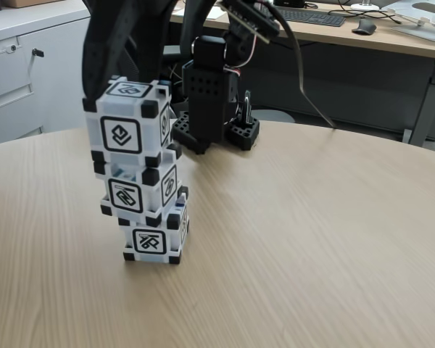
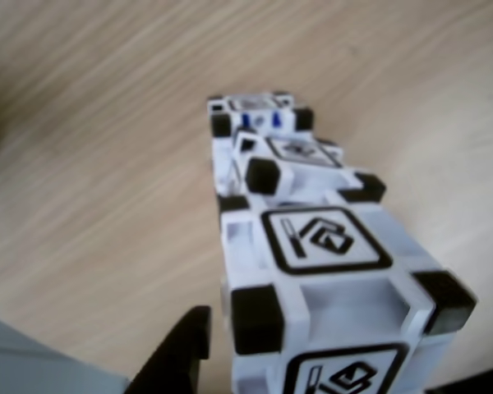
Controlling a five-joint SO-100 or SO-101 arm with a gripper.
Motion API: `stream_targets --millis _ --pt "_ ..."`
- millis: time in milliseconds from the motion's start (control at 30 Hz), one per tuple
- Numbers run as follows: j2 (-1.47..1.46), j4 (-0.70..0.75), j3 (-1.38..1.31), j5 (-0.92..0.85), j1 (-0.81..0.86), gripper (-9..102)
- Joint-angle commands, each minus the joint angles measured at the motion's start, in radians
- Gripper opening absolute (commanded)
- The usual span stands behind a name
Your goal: Stack cubes from left to right.
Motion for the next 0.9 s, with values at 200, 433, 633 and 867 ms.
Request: stream_targets --millis 200,433,633,867 --pt "0.002 0.009 -0.028 0.133 -0.216 49" --pt "-0.028 0.009 -0.026 0.249 -0.414 45" --pt "-0.061 0.009 -0.026 0.307 -0.557 17" --pt "-0.061 0.009 -0.026 0.336 -0.572 0"
